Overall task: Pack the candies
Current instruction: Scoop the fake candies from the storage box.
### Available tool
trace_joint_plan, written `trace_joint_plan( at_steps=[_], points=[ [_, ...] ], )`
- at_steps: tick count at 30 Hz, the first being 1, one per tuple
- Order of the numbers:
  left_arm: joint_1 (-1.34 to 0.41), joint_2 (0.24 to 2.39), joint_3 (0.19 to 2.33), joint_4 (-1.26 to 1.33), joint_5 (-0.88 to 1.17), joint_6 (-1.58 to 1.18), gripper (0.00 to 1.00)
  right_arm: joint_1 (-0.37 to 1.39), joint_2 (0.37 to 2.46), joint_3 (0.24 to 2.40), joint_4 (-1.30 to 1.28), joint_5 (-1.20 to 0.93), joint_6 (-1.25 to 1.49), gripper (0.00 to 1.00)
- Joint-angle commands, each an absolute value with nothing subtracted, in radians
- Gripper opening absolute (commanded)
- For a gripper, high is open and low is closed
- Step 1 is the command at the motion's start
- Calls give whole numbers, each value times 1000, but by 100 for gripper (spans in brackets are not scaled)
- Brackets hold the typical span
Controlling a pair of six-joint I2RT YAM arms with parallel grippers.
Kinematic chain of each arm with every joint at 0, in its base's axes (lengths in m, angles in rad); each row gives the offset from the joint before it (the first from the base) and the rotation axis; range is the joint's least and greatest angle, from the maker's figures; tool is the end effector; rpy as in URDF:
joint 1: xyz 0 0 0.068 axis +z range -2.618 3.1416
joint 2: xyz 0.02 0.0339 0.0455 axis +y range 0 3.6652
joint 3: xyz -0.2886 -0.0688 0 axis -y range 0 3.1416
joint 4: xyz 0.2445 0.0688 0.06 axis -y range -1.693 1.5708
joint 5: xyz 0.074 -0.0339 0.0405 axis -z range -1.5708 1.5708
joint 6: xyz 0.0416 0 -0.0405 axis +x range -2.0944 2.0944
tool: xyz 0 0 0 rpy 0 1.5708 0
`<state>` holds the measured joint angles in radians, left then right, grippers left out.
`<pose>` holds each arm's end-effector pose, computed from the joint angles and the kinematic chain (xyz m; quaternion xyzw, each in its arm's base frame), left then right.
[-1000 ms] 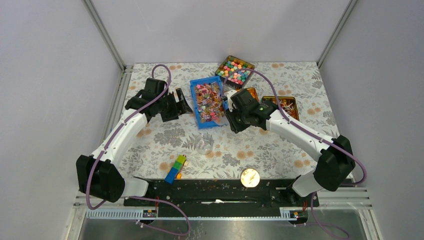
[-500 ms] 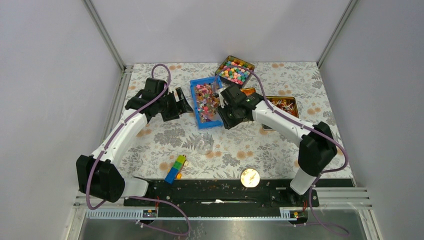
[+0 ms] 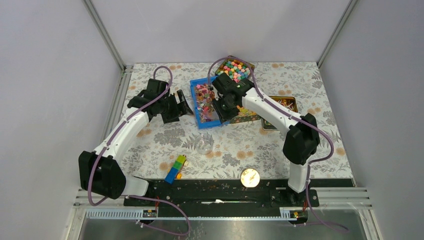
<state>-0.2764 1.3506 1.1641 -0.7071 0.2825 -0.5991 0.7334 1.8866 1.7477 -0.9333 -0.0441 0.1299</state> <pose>0.2660 -0.0875 0.3200 -0.1039 0.9292 -0.2597 0.2416 0.3073 0.2794 0.3119 -0.2931 0.9235 0.1226 0.2151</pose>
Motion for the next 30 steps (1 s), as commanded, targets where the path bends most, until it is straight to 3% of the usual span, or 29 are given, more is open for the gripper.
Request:
trace_joint_plan(
  at_steps=[1, 11, 23, 28, 30],
  points=[
    [-273, 1361, 1179, -693, 283, -588, 77, 745, 1949, 1826, -1007, -54, 144, 0],
    [-273, 1369, 1182, -707, 292, -573, 77, 747, 2103, 1960, -1004, -14, 134, 0],
    [-273, 1391, 1196, -713, 304, -560, 77, 758, 1955, 1689, -684, -5, 154, 0],
    [-273, 1390, 1192, -712, 306, -560, 77, 757, 1973, 1701, -692, -32, 157, 0],
    [-272, 1388, 1188, -712, 307, -560, 77, 757, 1975, 1712, -702, -17, 164, 11]
  ],
)
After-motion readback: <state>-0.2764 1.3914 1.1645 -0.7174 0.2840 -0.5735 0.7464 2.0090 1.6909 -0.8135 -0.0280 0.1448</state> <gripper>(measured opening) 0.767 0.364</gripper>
